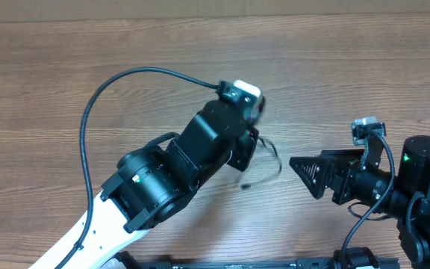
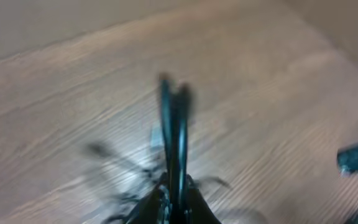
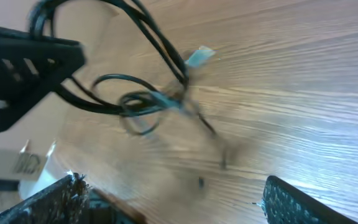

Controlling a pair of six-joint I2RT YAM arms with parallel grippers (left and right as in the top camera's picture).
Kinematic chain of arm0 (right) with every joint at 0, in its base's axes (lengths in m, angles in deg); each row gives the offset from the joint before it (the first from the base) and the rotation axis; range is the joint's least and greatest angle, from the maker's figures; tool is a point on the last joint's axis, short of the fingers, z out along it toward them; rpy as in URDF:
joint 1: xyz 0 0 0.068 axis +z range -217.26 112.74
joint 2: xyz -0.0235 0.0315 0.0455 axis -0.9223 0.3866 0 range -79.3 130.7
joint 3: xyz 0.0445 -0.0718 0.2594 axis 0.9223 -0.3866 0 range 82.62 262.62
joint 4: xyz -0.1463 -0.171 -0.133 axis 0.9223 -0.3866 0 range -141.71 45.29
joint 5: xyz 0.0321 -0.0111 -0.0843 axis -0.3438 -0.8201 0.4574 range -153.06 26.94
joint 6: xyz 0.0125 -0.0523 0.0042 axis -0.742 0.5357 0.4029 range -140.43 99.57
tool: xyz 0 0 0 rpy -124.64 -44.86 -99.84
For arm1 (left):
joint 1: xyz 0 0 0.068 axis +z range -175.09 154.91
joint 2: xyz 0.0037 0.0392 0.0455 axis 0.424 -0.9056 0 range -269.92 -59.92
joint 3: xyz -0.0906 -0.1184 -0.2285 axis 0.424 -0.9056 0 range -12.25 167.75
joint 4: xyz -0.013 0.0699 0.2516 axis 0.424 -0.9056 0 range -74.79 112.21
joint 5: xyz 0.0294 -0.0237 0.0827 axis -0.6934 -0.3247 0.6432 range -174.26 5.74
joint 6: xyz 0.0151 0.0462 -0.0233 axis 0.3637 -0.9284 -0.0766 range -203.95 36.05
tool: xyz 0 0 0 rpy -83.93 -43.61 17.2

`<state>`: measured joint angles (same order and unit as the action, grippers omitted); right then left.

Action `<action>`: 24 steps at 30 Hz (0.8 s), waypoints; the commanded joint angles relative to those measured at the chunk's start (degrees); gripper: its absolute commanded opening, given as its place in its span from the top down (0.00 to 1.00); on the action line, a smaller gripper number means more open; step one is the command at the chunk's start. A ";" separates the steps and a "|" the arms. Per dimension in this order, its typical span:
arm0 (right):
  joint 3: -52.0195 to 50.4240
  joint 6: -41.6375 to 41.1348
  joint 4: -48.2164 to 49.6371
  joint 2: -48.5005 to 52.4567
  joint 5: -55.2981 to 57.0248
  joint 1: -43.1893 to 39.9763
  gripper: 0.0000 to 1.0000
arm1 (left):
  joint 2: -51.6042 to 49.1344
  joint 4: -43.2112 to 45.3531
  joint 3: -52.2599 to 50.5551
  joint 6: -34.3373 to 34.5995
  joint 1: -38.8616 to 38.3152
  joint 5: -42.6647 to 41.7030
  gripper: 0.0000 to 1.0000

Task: Untangle cables

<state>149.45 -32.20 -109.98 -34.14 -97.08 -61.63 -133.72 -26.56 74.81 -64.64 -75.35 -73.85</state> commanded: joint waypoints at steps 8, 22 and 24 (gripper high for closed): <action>1.11 -1.77 0.26 -0.37 2.84 -0.13 0.00 | -0.02 11.39 1.22 34.88 0.09 -1.70 0.96; 1.07 -1.73 4.81 3.56 -0.79 -0.13 0.00 | -0.09 21.92 1.22 56.13 -0.04 -11.96 0.96; 1.07 -1.73 4.83 5.16 -0.83 -0.13 0.00 | -0.26 23.26 1.22 56.17 -0.04 -12.70 0.96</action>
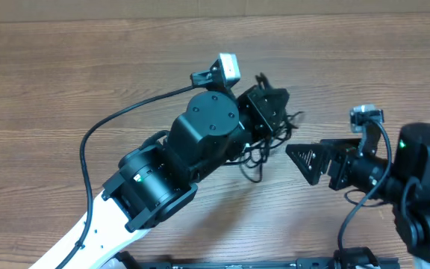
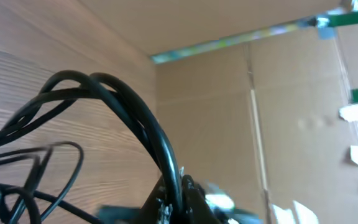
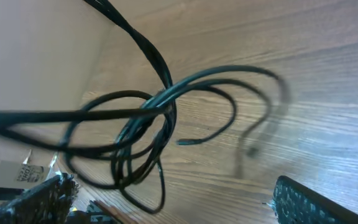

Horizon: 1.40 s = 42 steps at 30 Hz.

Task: Untangle cables

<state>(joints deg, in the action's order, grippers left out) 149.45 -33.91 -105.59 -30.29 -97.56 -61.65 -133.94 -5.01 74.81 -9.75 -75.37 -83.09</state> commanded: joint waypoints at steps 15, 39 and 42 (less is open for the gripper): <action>1.07 -3.32 3.69 14.25 16.96 -0.11 0.06 | -5.01 14.62 1.22 5.99 -0.39 -25.83 0.96; 1.07 -7.54 -6.21 19.91 36.57 -0.13 0.06 | 5.64 17.79 1.22 5.51 13.33 -37.99 0.96; 1.07 -7.54 -8.96 19.89 38.60 -0.13 0.06 | 5.64 17.79 1.22 5.11 16.04 -38.66 0.96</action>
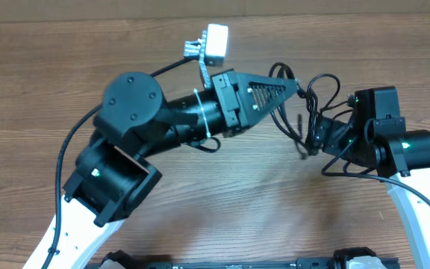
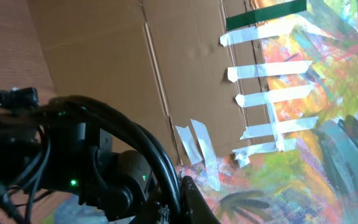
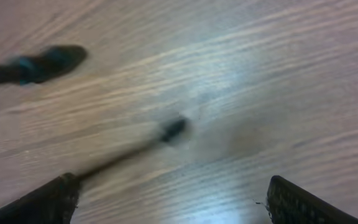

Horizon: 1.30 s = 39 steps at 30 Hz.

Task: Untangle cables

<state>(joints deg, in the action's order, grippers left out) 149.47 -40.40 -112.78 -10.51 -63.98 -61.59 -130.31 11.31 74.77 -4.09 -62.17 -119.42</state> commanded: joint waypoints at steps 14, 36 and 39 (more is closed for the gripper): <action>1.05 17.77 -5.16 0.11 -19.56 -0.17 0.00 | 1.95 -9.20 1.27 -11.28 26.14 -0.17 0.96; 1.16 13.99 -3.41 -0.61 -30.47 -0.17 0.00 | 1.90 -28.22 1.27 -35.30 29.88 -2.36 0.96; 1.16 14.03 -0.46 -1.49 -32.94 -0.17 0.00 | 1.90 -24.37 1.27 -35.23 28.76 -8.96 0.96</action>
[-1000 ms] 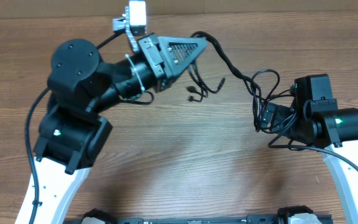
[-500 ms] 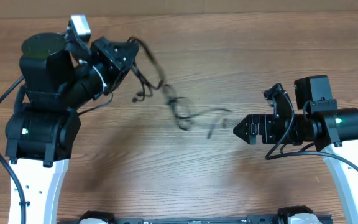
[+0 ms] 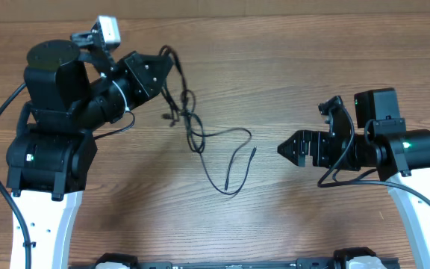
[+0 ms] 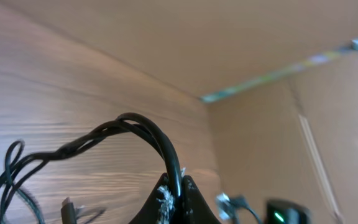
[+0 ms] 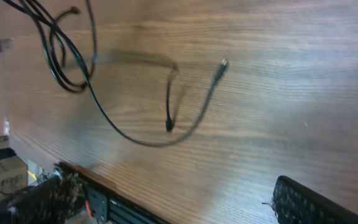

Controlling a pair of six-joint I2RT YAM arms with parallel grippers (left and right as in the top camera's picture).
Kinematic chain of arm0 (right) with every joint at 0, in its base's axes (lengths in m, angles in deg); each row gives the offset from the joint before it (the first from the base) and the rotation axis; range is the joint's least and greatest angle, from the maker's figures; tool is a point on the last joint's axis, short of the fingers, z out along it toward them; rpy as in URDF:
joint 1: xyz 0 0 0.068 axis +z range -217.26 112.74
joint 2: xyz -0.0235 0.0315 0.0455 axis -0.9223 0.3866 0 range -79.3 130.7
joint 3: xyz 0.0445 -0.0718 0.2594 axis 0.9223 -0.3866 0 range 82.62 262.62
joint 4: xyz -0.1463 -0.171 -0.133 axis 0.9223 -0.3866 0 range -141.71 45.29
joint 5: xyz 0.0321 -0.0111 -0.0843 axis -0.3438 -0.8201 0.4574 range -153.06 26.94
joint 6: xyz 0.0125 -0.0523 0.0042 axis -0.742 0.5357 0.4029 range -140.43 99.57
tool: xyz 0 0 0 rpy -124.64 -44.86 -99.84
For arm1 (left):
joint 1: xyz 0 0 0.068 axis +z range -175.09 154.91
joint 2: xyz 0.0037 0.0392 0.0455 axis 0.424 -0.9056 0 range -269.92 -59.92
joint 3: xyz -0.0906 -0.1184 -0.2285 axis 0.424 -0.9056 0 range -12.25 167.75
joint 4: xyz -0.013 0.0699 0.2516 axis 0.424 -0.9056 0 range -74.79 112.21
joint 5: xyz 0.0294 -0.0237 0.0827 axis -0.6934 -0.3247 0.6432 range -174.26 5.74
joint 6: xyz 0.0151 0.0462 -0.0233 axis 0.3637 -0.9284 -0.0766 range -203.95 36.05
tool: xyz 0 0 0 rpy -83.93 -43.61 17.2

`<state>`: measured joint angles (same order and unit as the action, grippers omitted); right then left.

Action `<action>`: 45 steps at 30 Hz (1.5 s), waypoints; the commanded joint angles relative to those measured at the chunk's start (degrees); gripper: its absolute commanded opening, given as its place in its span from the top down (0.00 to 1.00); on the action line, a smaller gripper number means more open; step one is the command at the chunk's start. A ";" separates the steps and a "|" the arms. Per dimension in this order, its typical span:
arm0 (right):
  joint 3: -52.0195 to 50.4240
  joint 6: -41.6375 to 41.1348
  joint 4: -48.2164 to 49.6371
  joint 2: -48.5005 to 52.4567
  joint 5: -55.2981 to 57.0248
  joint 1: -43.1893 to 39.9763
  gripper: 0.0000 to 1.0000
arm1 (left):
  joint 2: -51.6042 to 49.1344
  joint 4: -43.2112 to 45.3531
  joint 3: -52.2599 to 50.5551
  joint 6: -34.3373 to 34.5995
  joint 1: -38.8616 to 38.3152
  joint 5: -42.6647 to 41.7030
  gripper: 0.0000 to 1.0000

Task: Untangle cables

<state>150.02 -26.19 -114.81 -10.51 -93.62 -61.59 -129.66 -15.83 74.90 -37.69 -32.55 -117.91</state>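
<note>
A bundle of thin black cables hangs from my left gripper at the upper left, and the gripper is shut on it. In the left wrist view the fingers pinch a looped black cable. One strand trails onto the table, curving round to a free plug end. My right gripper is open and empty, just right of that end. In the right wrist view the same strand and plug lie ahead of the wide-open gripper.
The wooden table stretches between the arms. A cardboard wall stands behind it. The table's front edge and a black rail show at the lower left of the right wrist view.
My left arm was stretched right with the bundle beside the right gripper; it is now at the far left. A strand now lies across the table. The right gripper sits lower, pointing left.
First my left gripper held the bundle low at mid-table, with the right gripper open to the right. Then the bundle was raised, facing the right gripper. Later both grippers met at the upper right. Now they are apart and the cables are strung out.
</note>
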 commanded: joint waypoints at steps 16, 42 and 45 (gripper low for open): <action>3.48 10.16 6.64 -5.79 -1.03 6.29 0.00 | 1.05 16.55 1.14 2.93 -25.31 0.85 0.96; 3.02 -28.57 -0.74 5.33 48.11 1.64 0.00 | 6.73 26.27 1.14 7.54 -26.53 -2.49 0.96; 1.88 -28.28 -1.27 5.81 48.11 -3.13 0.00 | 9.20 25.94 1.14 7.50 -23.50 -1.27 0.96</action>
<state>151.97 -53.54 -115.56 -5.46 -49.06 -61.00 -124.52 8.32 74.88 -29.88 -58.74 -120.86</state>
